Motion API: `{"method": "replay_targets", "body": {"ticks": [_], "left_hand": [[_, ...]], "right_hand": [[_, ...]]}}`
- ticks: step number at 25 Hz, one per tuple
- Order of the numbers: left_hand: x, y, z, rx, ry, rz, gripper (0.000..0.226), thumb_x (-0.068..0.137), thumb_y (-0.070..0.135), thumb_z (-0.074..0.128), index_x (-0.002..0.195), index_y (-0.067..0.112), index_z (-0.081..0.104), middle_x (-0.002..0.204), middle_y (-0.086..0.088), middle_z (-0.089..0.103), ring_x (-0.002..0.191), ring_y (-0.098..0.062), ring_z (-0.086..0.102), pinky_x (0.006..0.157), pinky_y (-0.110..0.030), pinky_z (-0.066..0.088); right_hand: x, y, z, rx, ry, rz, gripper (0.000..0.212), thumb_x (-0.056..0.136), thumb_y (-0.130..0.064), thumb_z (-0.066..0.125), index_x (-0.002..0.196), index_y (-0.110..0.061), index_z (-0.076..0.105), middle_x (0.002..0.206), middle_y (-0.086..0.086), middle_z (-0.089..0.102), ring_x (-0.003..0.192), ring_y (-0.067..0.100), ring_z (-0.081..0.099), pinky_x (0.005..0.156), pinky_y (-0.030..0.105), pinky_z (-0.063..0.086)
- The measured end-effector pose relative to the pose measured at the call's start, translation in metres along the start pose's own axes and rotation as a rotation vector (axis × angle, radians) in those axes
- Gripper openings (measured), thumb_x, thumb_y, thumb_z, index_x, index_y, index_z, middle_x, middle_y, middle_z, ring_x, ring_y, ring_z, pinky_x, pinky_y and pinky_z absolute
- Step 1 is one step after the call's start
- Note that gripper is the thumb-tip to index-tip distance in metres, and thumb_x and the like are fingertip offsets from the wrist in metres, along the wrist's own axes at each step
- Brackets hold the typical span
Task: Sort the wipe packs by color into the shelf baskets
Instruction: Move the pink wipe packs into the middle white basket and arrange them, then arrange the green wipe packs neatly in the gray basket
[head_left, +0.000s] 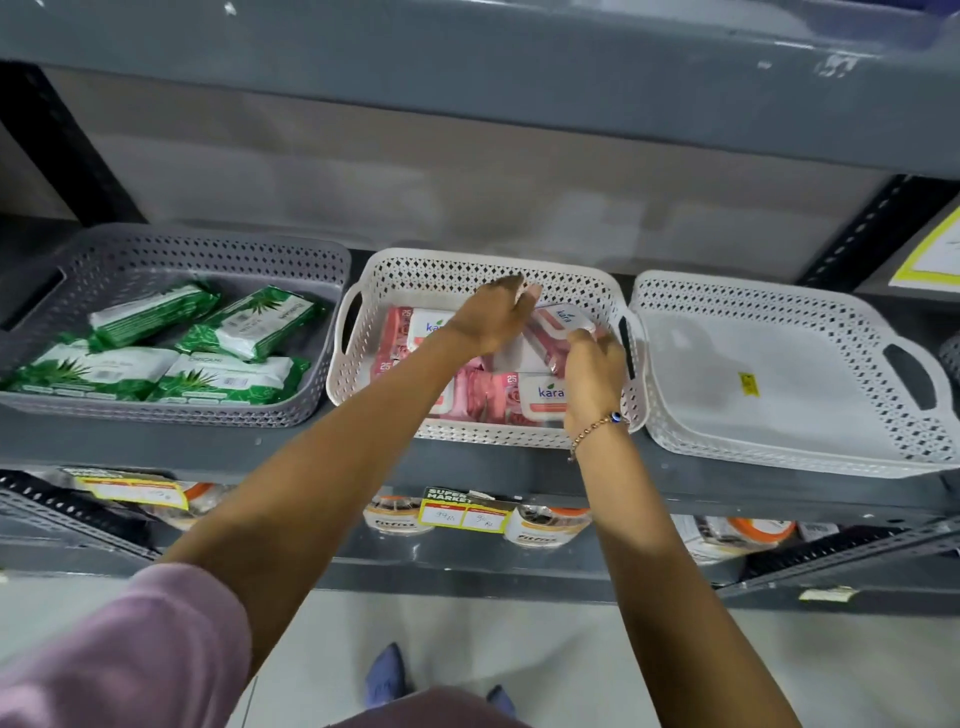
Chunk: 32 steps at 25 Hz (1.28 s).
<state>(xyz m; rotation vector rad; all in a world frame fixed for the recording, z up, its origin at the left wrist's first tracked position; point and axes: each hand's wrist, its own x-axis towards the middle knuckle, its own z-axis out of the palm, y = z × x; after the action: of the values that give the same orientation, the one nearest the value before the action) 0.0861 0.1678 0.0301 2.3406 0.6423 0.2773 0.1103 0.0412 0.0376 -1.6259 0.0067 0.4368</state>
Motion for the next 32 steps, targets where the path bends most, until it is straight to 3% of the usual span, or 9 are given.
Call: {"method": "replay_targets", "body": {"ticks": [3, 5, 7, 12, 14, 19, 23, 28, 32], "left_hand": [[0.015, 0.004, 0.015, 0.021, -0.172, -0.055, 0.054, 0.102, 0.035, 0.024, 0.112, -0.003, 0.061, 0.114, -0.026, 0.063, 0.099, -0.032, 0.06, 0.086, -0.029, 0.042], [0.017, 0.004, 0.018, 0.064, -0.113, -0.064, 0.06, 0.102, 0.037, 0.023, 0.097, -0.005, 0.066, 0.103, -0.026, 0.066, 0.092, -0.033, 0.06, 0.079, -0.029, 0.042], [0.017, 0.004, 0.018, 0.094, -0.041, -0.084, 0.068, 0.102, 0.042, 0.021, 0.087, -0.007, 0.066, 0.093, -0.028, 0.066, 0.092, -0.036, 0.062, 0.084, -0.033, 0.046], [0.002, 0.011, 0.015, 0.268, -0.06, -0.115, 0.071, 0.1, 0.045, 0.016, 0.069, -0.001, 0.06, 0.069, -0.019, 0.061, 0.078, -0.033, 0.06, 0.086, -0.039, 0.051], [-0.008, 0.015, 0.02, 0.32, -0.044, -0.127, 0.067, 0.101, 0.044, 0.017, 0.074, 0.0, 0.059, 0.075, -0.017, 0.061, 0.085, -0.034, 0.061, 0.082, -0.036, 0.048], [-0.033, 0.013, 0.037, 0.352, 0.028, -0.103, 0.069, 0.1, 0.043, 0.017, 0.069, -0.002, 0.059, 0.075, -0.023, 0.061, 0.096, -0.037, 0.062, 0.099, -0.042, 0.043], [-0.05, 0.018, 0.032, 0.29, 0.071, -0.116, 0.06, 0.102, 0.034, 0.023, 0.094, -0.008, 0.065, 0.095, -0.029, 0.066, 0.095, -0.037, 0.063, 0.088, -0.037, 0.047], [-0.085, -0.019, -0.033, 0.099, 0.309, -0.082, 0.039, 0.1, 0.021, 0.038, 0.097, -0.005, 0.067, 0.098, -0.026, 0.069, 0.088, -0.037, 0.066, 0.077, -0.035, 0.048], [-0.122, -0.083, -0.093, 0.109, 0.496, -0.102, 0.048, 0.092, 0.039, 0.033, 0.096, 0.009, 0.07, 0.092, -0.02, 0.073, 0.082, -0.034, 0.067, 0.074, -0.037, 0.051]], "right_hand": [[0.016, -0.002, -0.007, -0.272, -0.135, 0.029, 0.031, 0.09, -0.022, 0.048, 0.108, -0.003, 0.065, 0.102, 0.013, 0.068, 0.084, 0.023, 0.059, 0.069, 0.033, 0.051], [0.027, -0.007, -0.01, -0.472, -0.212, 0.005, 0.03, 0.091, -0.026, 0.045, 0.09, -0.003, 0.065, 0.107, 0.023, 0.069, 0.091, 0.031, 0.065, 0.085, 0.043, 0.054], [0.041, -0.016, -0.012, -0.597, -0.237, -0.025, 0.029, 0.092, -0.024, 0.041, 0.073, -0.01, 0.058, 0.099, 0.021, 0.068, 0.088, 0.033, 0.064, 0.078, 0.041, 0.05], [0.058, -0.028, -0.012, -0.909, -0.295, -0.163, 0.037, 0.099, -0.027, 0.028, 0.097, -0.006, 0.059, 0.088, 0.011, 0.056, 0.078, 0.025, 0.054, 0.055, 0.025, 0.034], [0.061, -0.023, -0.014, -0.93, -0.315, -0.221, 0.043, 0.1, -0.027, 0.027, 0.1, -0.003, 0.063, 0.087, 0.011, 0.056, 0.081, 0.026, 0.055, 0.062, 0.025, 0.034], [0.06, -0.016, -0.027, -1.019, -0.34, -0.287, 0.048, 0.101, -0.03, 0.024, 0.061, -0.014, 0.044, 0.06, 0.002, 0.043, 0.072, 0.023, 0.048, 0.068, 0.028, 0.034], [0.049, -0.014, -0.031, -1.051, -0.344, -0.362, 0.035, 0.098, -0.022, 0.029, 0.073, -0.008, 0.049, 0.071, 0.011, 0.051, 0.078, 0.025, 0.049, 0.07, 0.027, 0.034], [0.009, -0.023, -0.002, -0.766, -0.364, -0.473, 0.028, 0.089, -0.008, 0.039, 0.066, -0.013, 0.055, 0.066, 0.003, 0.054, 0.066, 0.022, 0.048, 0.062, 0.026, 0.038], [-0.041, -0.015, 0.056, -0.579, -0.491, -0.457, 0.027, 0.087, -0.01, 0.047, 0.09, 0.002, 0.071, 0.091, 0.013, 0.074, 0.086, 0.028, 0.066, 0.084, 0.034, 0.054]]}}
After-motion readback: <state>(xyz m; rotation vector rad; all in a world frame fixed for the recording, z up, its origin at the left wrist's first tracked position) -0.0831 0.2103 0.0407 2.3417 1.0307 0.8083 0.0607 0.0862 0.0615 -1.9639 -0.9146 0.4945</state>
